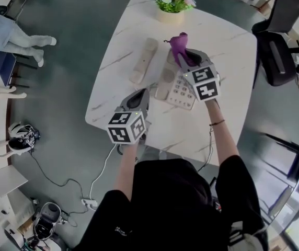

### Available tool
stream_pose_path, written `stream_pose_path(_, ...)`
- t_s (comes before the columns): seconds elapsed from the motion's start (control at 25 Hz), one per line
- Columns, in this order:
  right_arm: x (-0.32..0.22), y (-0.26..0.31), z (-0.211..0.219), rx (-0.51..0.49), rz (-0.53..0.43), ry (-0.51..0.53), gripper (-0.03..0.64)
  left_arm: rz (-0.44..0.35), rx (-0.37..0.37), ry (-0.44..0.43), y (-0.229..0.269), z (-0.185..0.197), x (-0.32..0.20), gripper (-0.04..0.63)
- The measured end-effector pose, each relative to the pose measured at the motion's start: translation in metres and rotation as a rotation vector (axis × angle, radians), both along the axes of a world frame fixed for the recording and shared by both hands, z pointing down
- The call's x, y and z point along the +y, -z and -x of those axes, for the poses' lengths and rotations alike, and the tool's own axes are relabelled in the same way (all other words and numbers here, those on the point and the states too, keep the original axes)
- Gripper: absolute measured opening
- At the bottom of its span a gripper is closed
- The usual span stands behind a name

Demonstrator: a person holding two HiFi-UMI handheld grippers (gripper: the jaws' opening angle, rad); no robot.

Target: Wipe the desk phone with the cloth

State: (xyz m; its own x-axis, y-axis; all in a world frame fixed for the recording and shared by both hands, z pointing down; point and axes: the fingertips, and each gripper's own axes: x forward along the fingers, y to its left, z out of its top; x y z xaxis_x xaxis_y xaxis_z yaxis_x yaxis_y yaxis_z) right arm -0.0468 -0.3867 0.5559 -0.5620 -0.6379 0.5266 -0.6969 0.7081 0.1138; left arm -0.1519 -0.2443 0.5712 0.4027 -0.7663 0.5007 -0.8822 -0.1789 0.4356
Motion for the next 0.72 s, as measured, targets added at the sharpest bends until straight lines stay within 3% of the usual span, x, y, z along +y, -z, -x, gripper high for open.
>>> stream_pose_path(0.72, 0.028, -0.026, 0.019, 0.004, 0.115, 0.069, 0.034, 0.042, -0.007, -0.001, -0.014, 0.002, 0.015, -0.002)
